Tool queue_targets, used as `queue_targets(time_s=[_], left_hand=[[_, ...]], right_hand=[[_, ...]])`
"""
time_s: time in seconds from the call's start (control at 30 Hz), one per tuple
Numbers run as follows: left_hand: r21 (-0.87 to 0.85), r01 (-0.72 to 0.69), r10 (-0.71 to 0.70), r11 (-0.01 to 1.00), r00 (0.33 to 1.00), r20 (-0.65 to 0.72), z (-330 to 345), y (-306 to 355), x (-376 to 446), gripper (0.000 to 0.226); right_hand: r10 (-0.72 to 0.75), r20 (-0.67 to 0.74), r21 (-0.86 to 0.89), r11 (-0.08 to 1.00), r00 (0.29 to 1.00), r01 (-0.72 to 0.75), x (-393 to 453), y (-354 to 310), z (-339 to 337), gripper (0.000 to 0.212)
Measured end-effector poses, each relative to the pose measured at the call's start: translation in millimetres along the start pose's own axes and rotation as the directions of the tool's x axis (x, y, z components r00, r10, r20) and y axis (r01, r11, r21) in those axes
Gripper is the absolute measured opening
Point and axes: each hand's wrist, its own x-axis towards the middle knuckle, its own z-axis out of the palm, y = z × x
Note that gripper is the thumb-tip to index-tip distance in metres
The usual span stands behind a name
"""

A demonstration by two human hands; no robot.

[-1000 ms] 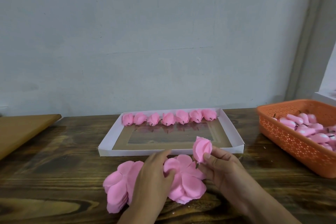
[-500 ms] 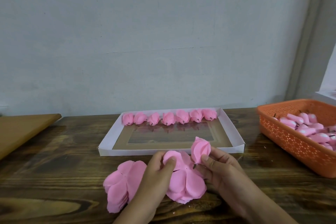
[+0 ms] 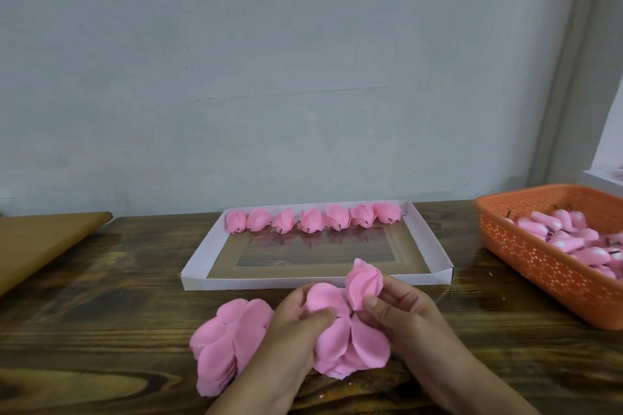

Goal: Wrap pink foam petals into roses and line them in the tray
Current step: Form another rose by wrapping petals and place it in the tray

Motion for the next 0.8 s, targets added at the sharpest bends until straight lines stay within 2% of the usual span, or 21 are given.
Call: queue_targets(time_s=[0.1, 0.27, 0.4, 0.6, 0.73, 0.8], left_hand=[[-0.046, 0.004, -0.004, 0.999, 1.000, 0.005, 0, 1, 1, 0.039], [-0.126, 0.040, -0.029, 0.991, 0.995, 0.093, 1, 2, -2, 0.031], [-0.158, 0.026, -0.020, 0.987, 0.999, 0.039, 0, -1, -1, 0.041], [-0.252, 0.061, -0.048, 0.966, 0.997, 0.058, 0, -3, 1, 0.039], [-0.204, 0.051, -0.021, 0.978, 0.989, 0.145, -2, -3, 2, 0.029], [-0.176, 0.053, -0.039, 0.983, 0.996, 0.081, -2, -7, 7, 0.022]], right_hand=[[-0.032, -0.014, -0.048, 0.998, 0.999, 0.032, 0, 2, 0, 0.044], [-0.060, -0.002, -0.067, 0.996, 0.998, 0.060, -3, -2, 5, 0.039], [-0.111, 0.005, -0.103, 0.988, 0.994, 0.111, -4, -6, 10, 0.031], [-0.129, -0.015, -0.183, 0.975, 0.992, 0.124, -4, -1, 10, 0.034], [-0.198, -0.034, -0.264, 0.947, 0.980, 0.183, -2, 3, 10, 0.036], [-0.234, -0.082, -0.324, 0.925, 0.969, 0.197, 0, 5, 11, 0.037]])
